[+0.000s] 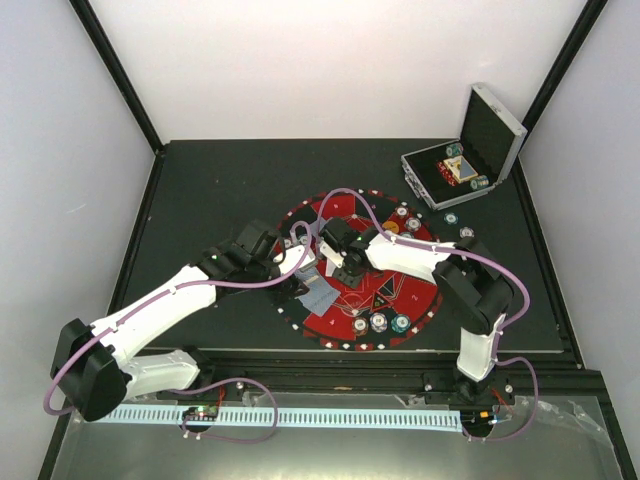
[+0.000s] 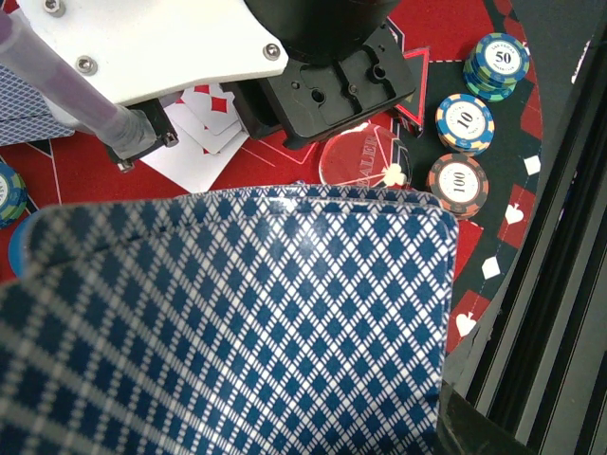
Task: Distribute texas hold em gaming equipment
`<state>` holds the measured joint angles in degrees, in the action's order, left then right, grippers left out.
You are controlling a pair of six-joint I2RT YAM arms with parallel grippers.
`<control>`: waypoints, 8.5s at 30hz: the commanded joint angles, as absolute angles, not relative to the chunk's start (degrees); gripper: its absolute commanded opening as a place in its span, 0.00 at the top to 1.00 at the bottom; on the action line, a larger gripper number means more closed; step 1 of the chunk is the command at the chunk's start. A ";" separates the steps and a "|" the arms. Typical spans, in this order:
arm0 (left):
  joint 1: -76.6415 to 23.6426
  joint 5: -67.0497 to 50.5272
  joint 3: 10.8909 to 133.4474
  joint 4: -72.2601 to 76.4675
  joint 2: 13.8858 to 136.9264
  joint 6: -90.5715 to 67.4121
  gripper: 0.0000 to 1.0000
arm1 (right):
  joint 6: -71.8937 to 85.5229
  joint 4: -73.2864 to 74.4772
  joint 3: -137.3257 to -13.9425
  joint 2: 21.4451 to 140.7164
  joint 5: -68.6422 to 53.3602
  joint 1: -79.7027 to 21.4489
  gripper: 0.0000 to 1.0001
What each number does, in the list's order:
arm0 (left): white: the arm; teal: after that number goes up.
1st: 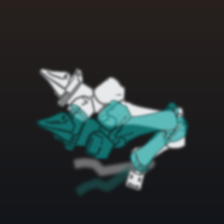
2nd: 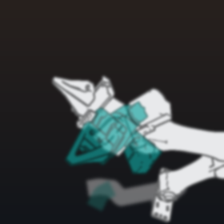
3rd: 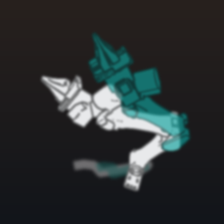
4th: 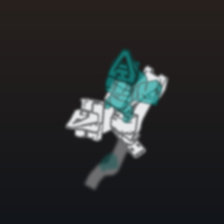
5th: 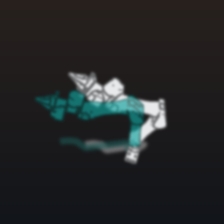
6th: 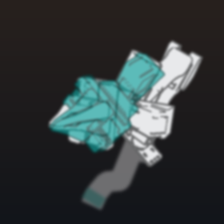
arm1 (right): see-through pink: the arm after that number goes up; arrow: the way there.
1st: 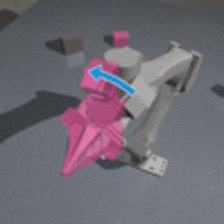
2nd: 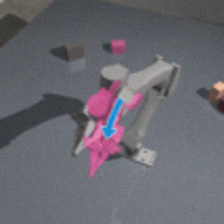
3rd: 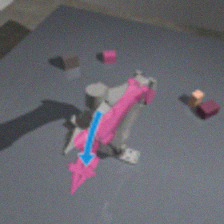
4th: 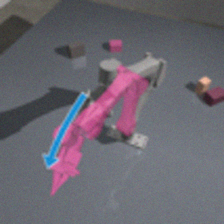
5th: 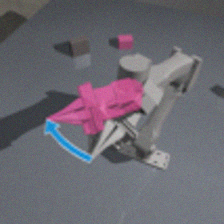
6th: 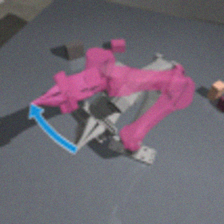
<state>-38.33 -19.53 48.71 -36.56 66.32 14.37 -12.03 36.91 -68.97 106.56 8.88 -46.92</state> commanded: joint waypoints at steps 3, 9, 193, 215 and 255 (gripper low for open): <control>-38.09 -19.74 49.48 -35.71 64.75 14.41 0.62 | -10.97 36.80 -69.32 102.40 4.44 -47.36 0.64; -38.10 -19.45 49.50 -35.72 64.45 14.39 0.62 | -8.23 36.89 -66.74 95.43 2.45 -47.13 0.51; -34.77 -24.90 48.99 -34.50 62.61 15.57 0.62 | 27.12 18.08 -50.39 76.13 -12.35 -31.06 0.19; -42.54 -29.20 49.85 -35.37 67.46 15.74 0.62 | 31.97 -6.34 -37.36 68.39 -51.62 -37.57 0.21; -42.63 -26.82 49.94 -35.79 67.00 14.89 0.62 | 12.94 12.99 -51.69 79.76 -34.16 -40.10 0.49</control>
